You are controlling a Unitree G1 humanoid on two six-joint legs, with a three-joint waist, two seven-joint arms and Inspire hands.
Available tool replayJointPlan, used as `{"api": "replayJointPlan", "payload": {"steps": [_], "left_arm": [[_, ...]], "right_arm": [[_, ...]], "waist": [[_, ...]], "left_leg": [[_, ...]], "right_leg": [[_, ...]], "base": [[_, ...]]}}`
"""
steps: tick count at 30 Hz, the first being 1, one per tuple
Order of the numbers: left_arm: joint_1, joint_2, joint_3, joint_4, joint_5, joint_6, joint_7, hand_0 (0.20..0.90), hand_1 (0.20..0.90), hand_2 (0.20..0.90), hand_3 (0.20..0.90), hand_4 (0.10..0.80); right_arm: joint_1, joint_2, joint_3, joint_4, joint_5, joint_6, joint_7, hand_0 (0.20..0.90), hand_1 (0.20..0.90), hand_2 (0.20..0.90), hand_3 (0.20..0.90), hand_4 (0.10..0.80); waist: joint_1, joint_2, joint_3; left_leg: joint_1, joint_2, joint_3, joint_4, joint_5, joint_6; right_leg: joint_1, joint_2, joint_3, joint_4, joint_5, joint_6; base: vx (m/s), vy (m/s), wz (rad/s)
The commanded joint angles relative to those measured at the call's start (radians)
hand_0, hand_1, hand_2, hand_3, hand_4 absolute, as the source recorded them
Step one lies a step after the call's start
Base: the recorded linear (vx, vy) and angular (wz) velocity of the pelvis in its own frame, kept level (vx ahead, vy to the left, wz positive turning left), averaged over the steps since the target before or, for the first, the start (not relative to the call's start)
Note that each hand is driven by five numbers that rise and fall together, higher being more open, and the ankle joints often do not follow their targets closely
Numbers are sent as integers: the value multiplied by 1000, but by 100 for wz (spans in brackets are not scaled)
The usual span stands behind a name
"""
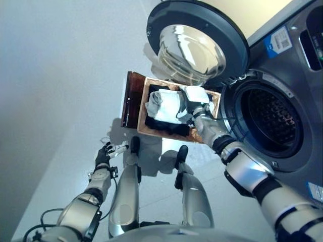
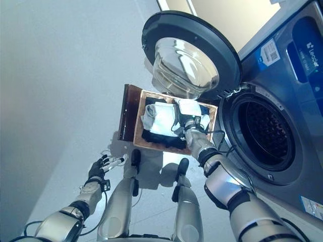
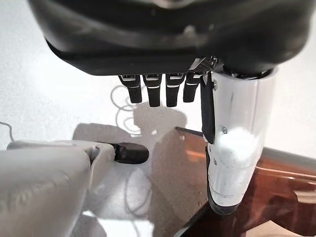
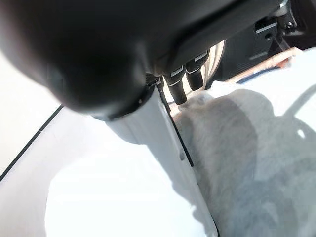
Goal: Pick up the clothes and place them into the washing machine
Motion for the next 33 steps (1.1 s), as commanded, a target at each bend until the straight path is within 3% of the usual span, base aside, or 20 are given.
{"api": "replayJointPlan", "payload": {"steps": [1,18,33], "left_arm": [[8,10,-21,19,-3,-34,43,900,900,900,900,800],[-59,43,-24,-65,-57,-65,67,900,900,900,900,800],[-66,56,-14,-137,-122,-90,69,900,900,900,900,800]], "right_arm": [[-29,33,-8,-37,13,-54,-40,900,900,900,900,800],[-182,17,21,-20,52,-54,-28,900,900,900,900,800],[-323,-86,0,89,111,-40,-52,900,900,900,900,800]], "waist": [[8,12,-21],[13,25,70],[16,43,82]], "left_leg": [[42,-6,15,-53,-5,-21],[-38,-4,-5,-81,43,-32],[-169,-11,-25,-77,65,-35]], "right_leg": [[-4,-33,55,139,-72,37],[-103,-29,30,180,-70,34],[-245,-28,28,221,-68,31]], "base": [[-23,7,-5],[-15,-6,1],[0,-3,1]]}}
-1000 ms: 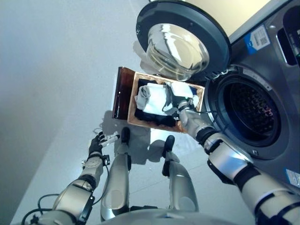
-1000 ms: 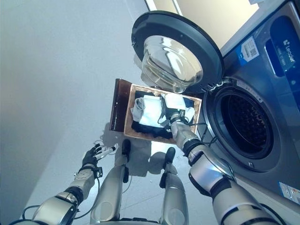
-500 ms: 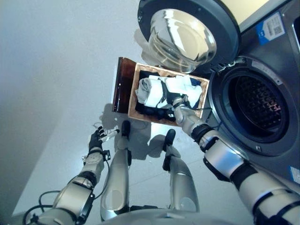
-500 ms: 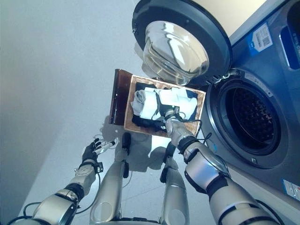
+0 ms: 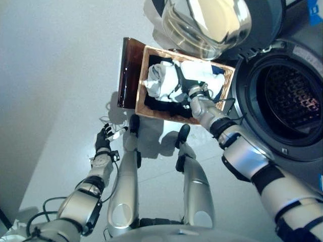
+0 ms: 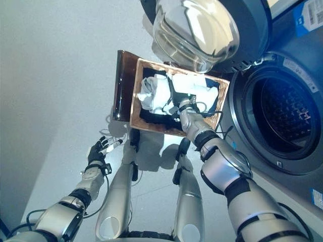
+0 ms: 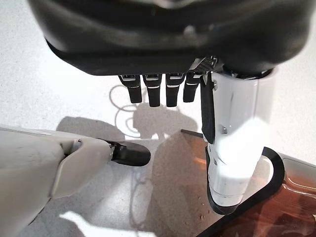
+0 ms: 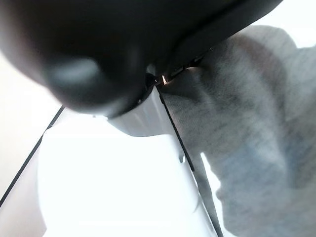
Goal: Pick up the clothes and place them into the washing machine
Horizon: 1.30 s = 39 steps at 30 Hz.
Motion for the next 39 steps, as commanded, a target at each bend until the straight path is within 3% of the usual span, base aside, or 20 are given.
{"api": "replayJointPlan", "payload": {"steps": [1,4,6,28,39], "left_arm": [[15,33,-14,-39,-29,-51,33,900,900,900,900,800],[22,29,-14,-57,-41,-56,33,900,900,900,900,800],[25,28,-14,-63,-43,-57,32,900,900,900,900,800],[43,11,-19,-60,-25,-60,45,900,900,900,900,800],[52,14,2,-2,-8,-48,38,900,900,900,900,800]], "right_arm": [[-116,-74,-10,68,35,26,-32,900,900,900,900,800],[-130,-90,-14,75,46,27,-35,900,900,900,900,800],[-133,-92,-20,70,52,25,-38,200,200,200,200,300],[-90,-132,-41,5,-8,29,-103,200,200,200,200,300],[-12,-155,-94,-112,12,10,-106,200,200,200,200,300]], "waist": [[18,47,10],[17,49,10],[17,50,10],[10,56,10],[-13,29,1]], "left_leg": [[28,-18,7,-61,5,-17],[12,-19,0,-66,9,-13],[11,-19,-1,-68,9,-13],[58,-31,13,-83,3,-4],[102,-34,47,-40,-33,5]], "right_leg": [[-12,-27,35,134,-60,47],[-43,-27,37,150,-61,46],[-47,-25,38,154,-63,47],[-15,-26,57,124,-51,52],[48,-29,79,85,-26,59]], "base": [[0,0,0],[0,0,0],[0,0,0],[-2,6,-2],[-3,21,-8]]}}
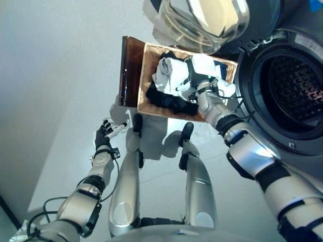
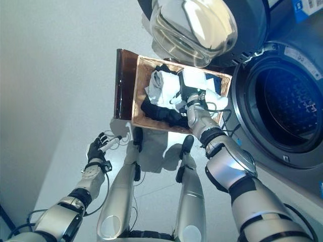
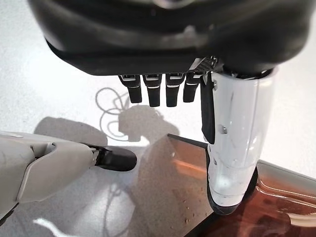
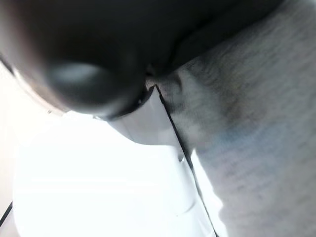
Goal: Pick up the clothes and place them into the washing machine
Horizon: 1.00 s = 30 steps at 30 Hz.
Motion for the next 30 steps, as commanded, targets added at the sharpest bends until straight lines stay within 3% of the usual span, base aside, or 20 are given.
{"api": "replayJointPlan", "payload": {"steps": [1,9,13,30], "left_arm": [[39,19,9,40,26,-25,18,900,900,900,900,800],[65,20,33,73,44,-12,4,900,900,900,900,800],[84,19,52,96,54,-1,-5,900,900,900,900,800],[128,0,60,63,60,11,-25,900,900,900,900,800]], "right_arm": [[-10,-104,-66,-119,28,-29,-67,200,200,200,200,300],[141,-70,-163,-183,177,-89,-29,200,200,200,200,300],[245,-21,-255,-213,374,-148,-7,200,200,200,200,300],[441,37,-441,-331,895,-303,110,200,200,200,200,300]], "waist": [[-29,8,-12],[-51,-9,-45],[-64,-15,-69],[-71,1,-114]], "left_leg": [[52,-20,-2,2,-70,-8],[96,-13,20,38,-104,-8],[126,-10,38,58,-127,-7],[150,-3,49,73,-147,-12]], "right_leg": [[61,-25,25,67,-46,55],[128,-23,43,34,-42,55],[164,-22,64,10,-38,59],[205,-15,74,-17,-51,56]], "base": [[4,22,-6],[15,9,-3],[43,33,-21],[37,-8,-7]]}}
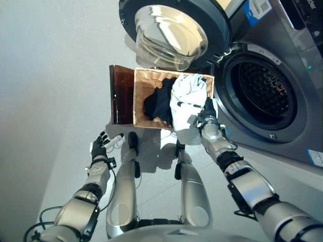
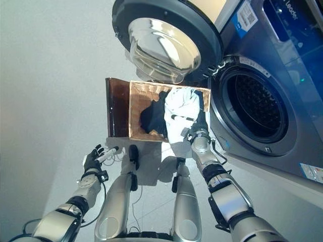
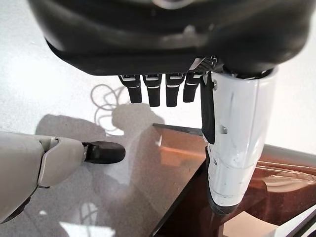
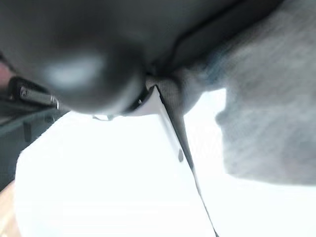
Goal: Pick up the clothes and place them into the washing machine
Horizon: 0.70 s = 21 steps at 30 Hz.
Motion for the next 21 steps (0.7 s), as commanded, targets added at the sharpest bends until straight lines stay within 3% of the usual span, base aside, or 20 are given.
{"api": "replayJointPlan", "payload": {"steps": [1,11,21], "left_arm": [[67,-7,9,18,17,-10,-3,900,900,900,900,800],[86,-32,-4,15,-6,-13,-18,900,900,900,900,800],[92,-45,-3,3,-15,-19,-26,900,900,900,900,800]], "right_arm": [[38,-33,-102,-126,140,-162,2,200,200,200,200,300],[49,-19,-274,-140,439,-269,38,200,200,200,200,300],[98,-41,-334,-164,501,-299,85,200,200,200,200,300]], "waist": [[-6,39,-100],[-7,59,-107],[-17,63,-119]], "left_leg": [[17,0,-35,-19,-43,-37],[9,-3,-34,-32,-44,-40],[9,-5,-30,-33,-48,-40]], "right_leg": [[32,-16,-8,84,-96,31],[19,-19,-9,77,-98,29],[18,-21,-4,74,-97,30]], "base": [[33,-17,-2],[9,-3,0],[0,0,0]]}}
